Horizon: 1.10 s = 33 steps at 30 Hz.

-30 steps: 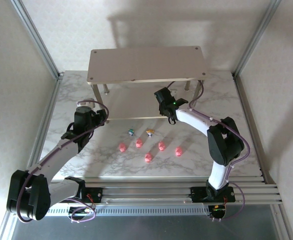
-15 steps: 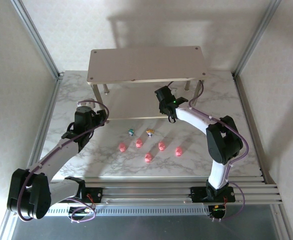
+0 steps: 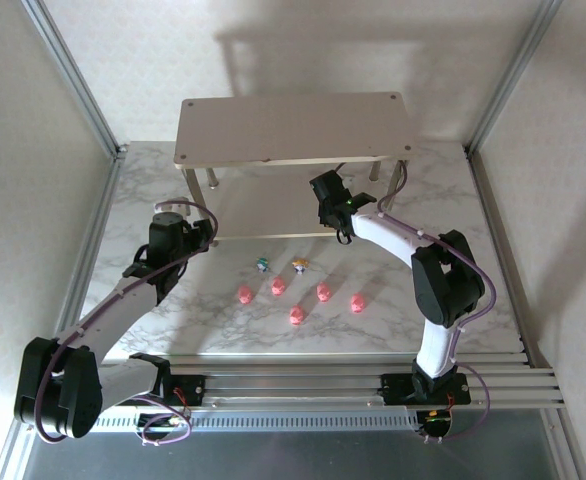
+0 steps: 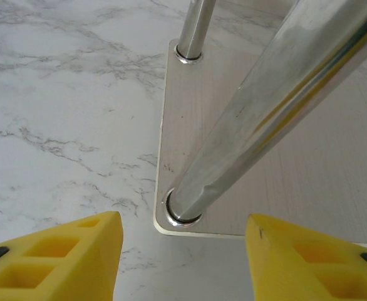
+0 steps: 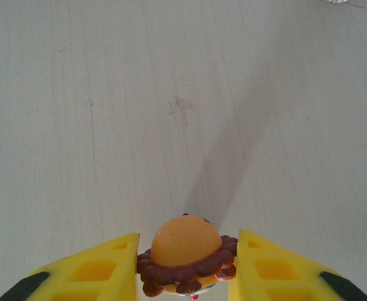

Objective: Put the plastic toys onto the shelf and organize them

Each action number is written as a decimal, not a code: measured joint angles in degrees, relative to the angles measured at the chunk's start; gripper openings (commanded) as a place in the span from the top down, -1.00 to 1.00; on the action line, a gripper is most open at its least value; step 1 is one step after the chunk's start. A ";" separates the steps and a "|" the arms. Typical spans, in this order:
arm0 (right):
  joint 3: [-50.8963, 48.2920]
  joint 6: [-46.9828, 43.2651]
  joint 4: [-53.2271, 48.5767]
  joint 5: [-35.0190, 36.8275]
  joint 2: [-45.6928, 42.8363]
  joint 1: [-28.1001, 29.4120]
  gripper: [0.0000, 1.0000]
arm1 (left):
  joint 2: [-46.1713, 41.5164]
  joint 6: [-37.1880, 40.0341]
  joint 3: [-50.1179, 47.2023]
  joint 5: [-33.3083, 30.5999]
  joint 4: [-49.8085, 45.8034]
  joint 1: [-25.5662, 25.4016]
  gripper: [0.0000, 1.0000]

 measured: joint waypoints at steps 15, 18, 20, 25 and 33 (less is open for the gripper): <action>0.70 -0.37 -0.07 -0.39 0.55 -0.17 0.27 | 0.00 0.00 0.00 0.00 0.00 0.04 -0.08; 0.74 -0.39 -0.09 -0.44 0.55 -0.26 0.26 | 0.00 0.00 0.00 0.00 0.00 0.04 -0.08; 0.79 -0.42 -0.20 -0.44 0.59 -0.26 0.25 | 0.00 0.00 0.00 0.00 0.00 0.04 -0.08; 0.98 -0.42 -0.26 -0.42 0.72 -0.26 0.20 | 0.00 0.00 0.00 0.07 0.00 0.07 -0.08; 0.98 -0.44 -0.28 -0.42 0.74 -0.26 0.07 | 0.00 0.00 0.00 0.42 0.00 0.26 -0.08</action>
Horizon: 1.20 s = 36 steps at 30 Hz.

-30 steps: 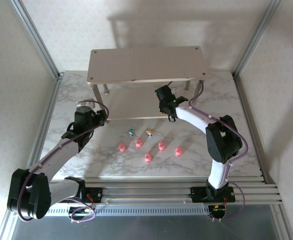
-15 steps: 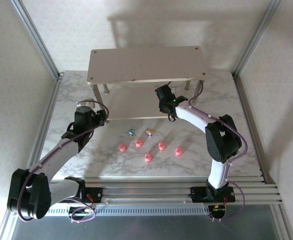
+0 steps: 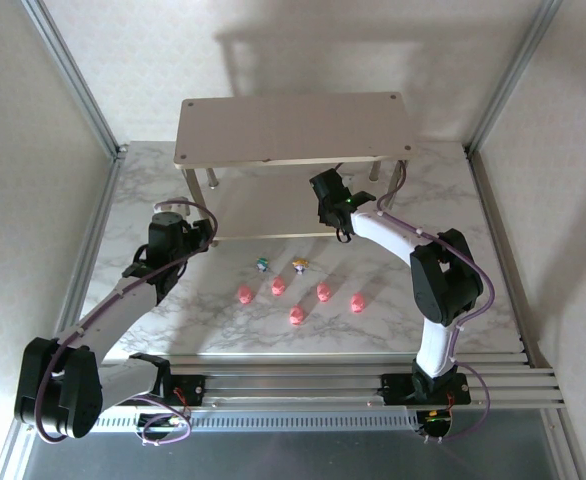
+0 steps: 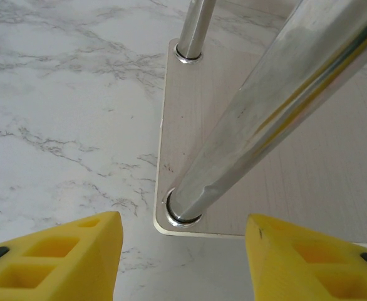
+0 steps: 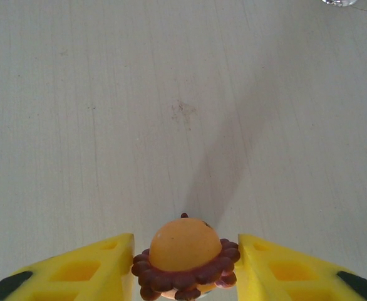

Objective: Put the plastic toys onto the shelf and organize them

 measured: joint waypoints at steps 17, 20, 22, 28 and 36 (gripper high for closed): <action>0.00 -0.22 -0.17 0.02 0.00 0.00 -0.03 | 0.00 0.00 0.00 0.22 0.00 0.00 -0.08; 0.00 -0.22 -0.17 0.04 0.00 0.00 -0.06 | 0.00 0.00 0.00 0.22 0.00 0.00 -0.08; 0.00 -0.22 -0.17 0.04 0.00 0.00 -0.07 | 0.00 0.00 0.00 0.22 0.00 0.00 -0.08; 0.52 -1.36 -0.15 0.07 0.02 -0.13 -0.12 | 0.00 0.00 0.00 0.22 0.00 0.07 -0.08; 1.40 -5.62 1.03 -4.28 0.11 -2.16 -0.19 | 0.00 0.00 0.00 0.22 0.00 0.11 -0.09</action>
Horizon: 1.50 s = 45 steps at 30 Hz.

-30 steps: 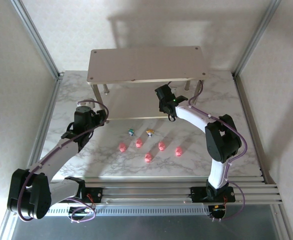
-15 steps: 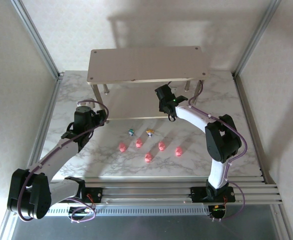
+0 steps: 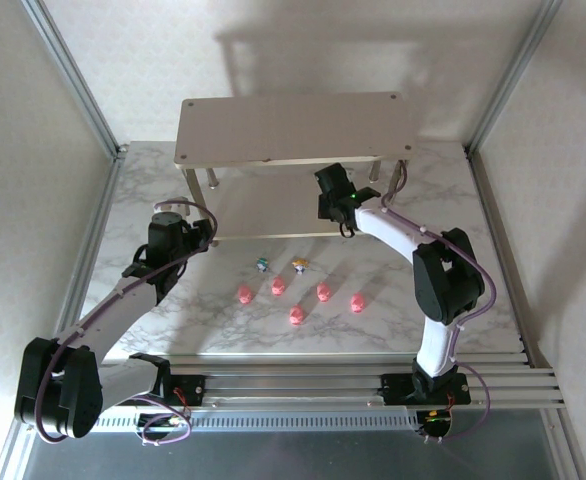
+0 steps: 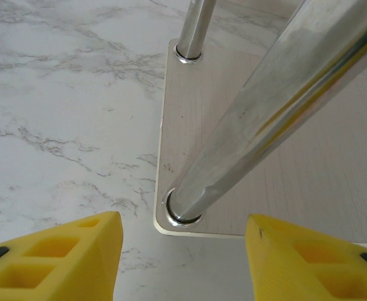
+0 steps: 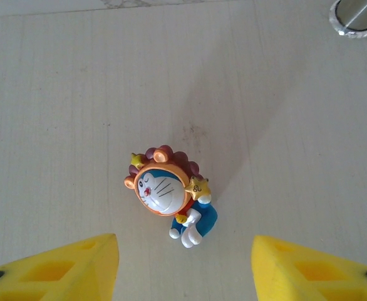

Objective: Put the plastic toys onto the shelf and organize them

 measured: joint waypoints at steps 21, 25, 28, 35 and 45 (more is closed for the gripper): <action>4.72 -3.85 1.99 -4.35 6.34 -2.19 0.06 | 0.00 0.02 0.00 0.17 -0.02 0.28 -0.08; 4.72 -3.93 2.01 -4.74 6.34 -2.25 0.24 | 0.00 0.17 0.00 0.17 -0.02 0.37 -0.08; 4.52 -3.93 2.14 -5.66 6.32 -2.25 0.32 | 0.00 0.17 0.00 0.22 -0.02 0.37 -0.08; 2.01 -3.17 4.17 -7.26 4.85 -2.47 0.47 | -0.07 0.17 0.00 0.39 -0.04 0.37 -0.08; -4.94 -2.95 3.61 -10.14 -1.20 -2.45 0.74 | -0.76 0.15 0.00 1.66 -0.17 0.37 -0.07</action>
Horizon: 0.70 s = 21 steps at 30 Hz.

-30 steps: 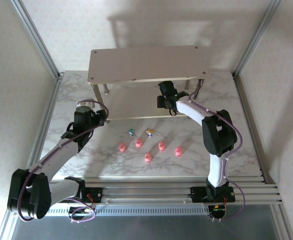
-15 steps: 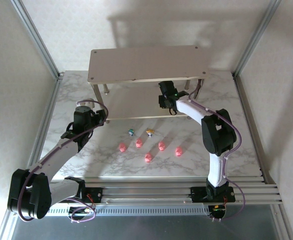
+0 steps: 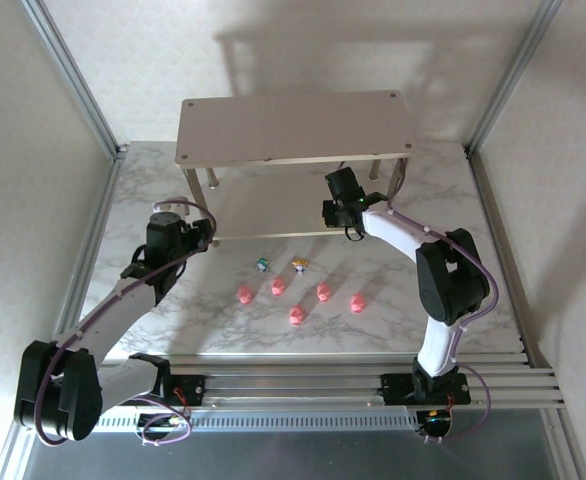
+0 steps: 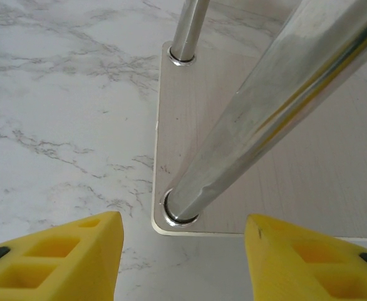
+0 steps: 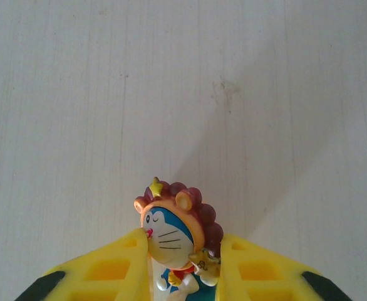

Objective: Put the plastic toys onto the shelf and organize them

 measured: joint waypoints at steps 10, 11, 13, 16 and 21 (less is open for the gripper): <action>-5.53 0.28 -1.22 -2.84 -5.38 0.00 0.74 | 0.00 0.00 0.00 1.38 -0.02 0.00 -0.06; -6.40 0.48 -1.42 -3.04 -6.29 0.00 0.74 | 0.00 0.00 0.00 1.55 -0.04 0.00 -0.06; -8.35 0.94 -1.88 -3.56 -8.63 0.00 0.74 | 0.00 0.00 0.00 1.75 -0.02 0.00 -0.06; -10.58 1.79 -2.75 -4.55 -12.07 -0.02 0.74 | 0.00 0.00 0.00 1.92 -0.04 0.00 -0.06; -15.21 3.78 -4.76 -6.19 -18.43 0.00 0.73 | 0.00 -0.02 0.00 2.14 -0.26 0.00 -0.06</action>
